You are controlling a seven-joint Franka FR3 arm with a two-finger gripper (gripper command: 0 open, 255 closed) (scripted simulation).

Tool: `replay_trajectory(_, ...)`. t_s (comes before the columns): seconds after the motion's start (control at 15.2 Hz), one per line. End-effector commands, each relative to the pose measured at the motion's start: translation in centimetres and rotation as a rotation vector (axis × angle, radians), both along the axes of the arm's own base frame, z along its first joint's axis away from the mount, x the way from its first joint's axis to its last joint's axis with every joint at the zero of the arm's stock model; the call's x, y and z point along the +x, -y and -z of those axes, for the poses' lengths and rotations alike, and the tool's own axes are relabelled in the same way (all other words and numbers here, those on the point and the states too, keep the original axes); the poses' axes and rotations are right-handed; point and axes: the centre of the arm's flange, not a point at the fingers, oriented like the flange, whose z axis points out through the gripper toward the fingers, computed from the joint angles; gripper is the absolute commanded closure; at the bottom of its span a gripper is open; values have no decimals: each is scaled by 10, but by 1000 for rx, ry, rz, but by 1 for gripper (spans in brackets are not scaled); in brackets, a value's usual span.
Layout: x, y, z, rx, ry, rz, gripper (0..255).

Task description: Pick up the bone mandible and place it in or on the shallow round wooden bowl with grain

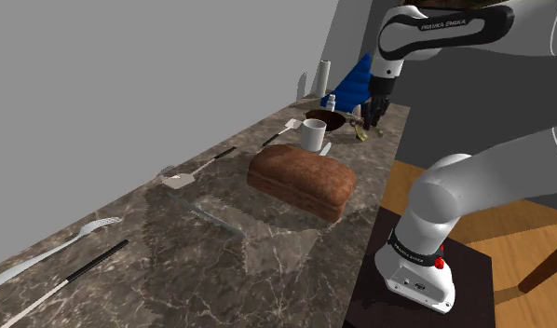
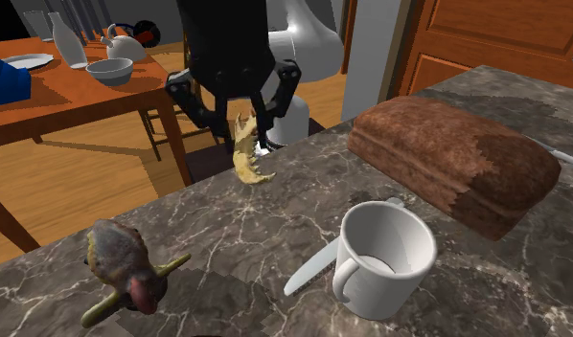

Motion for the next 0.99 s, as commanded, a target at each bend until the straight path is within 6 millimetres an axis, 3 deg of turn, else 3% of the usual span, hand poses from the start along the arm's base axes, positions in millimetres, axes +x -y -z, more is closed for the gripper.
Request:
replay_trajectory(0.0,19,19,1,-1,-1,0,255)
replay_trajectory(0.33,72,59,0,-1,-1,0,255)
replay_trajectory(0.4,58,52,0,0,-1,0,255)
replay_trajectory(0.46,58,52,0,0,-1,0,0)
replay_trajectory(0.86,39,63,77,23,0,98,0)
replay_trajectory(0.92,38,63,81,25,0,103,0)
